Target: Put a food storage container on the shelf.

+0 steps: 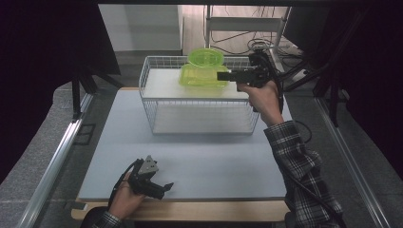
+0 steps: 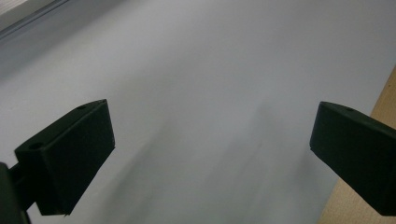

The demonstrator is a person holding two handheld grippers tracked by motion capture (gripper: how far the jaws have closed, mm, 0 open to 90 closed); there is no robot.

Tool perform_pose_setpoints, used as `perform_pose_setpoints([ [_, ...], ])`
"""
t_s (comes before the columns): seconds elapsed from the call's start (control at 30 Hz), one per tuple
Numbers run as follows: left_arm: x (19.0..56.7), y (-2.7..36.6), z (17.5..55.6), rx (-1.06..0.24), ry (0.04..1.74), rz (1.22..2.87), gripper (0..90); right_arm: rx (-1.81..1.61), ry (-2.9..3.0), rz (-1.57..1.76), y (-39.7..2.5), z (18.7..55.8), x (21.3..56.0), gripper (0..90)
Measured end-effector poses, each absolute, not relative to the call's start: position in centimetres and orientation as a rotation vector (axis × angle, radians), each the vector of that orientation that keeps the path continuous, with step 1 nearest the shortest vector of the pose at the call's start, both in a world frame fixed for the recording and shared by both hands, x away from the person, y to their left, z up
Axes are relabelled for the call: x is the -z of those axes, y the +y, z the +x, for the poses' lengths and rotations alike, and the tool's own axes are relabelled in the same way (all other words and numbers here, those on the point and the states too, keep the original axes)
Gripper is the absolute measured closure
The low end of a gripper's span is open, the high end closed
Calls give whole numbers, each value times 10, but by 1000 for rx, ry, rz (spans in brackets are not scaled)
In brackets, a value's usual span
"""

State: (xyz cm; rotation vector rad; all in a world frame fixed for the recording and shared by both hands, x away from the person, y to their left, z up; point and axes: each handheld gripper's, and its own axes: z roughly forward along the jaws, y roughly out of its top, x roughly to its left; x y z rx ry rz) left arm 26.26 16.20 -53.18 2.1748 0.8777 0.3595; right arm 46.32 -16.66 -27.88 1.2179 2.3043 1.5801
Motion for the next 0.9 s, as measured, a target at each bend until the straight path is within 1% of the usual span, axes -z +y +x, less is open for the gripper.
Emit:
perform_pose_setpoints([
  [0.17, 532, 162, 263, -362, 875, 2181, 0, -1572, 2319, 1151, -165, 449, 287, 173],
  [0.37, 532, 161, 263, -364, 875, 2195, 0, -1551, 2338, 1113, -165, 435, 297, 147],
  [0.9, 532, 160, 263, -365, 878, 2197, 0, -1475, 2373, 1029, -175, 411, 331, 64],
])
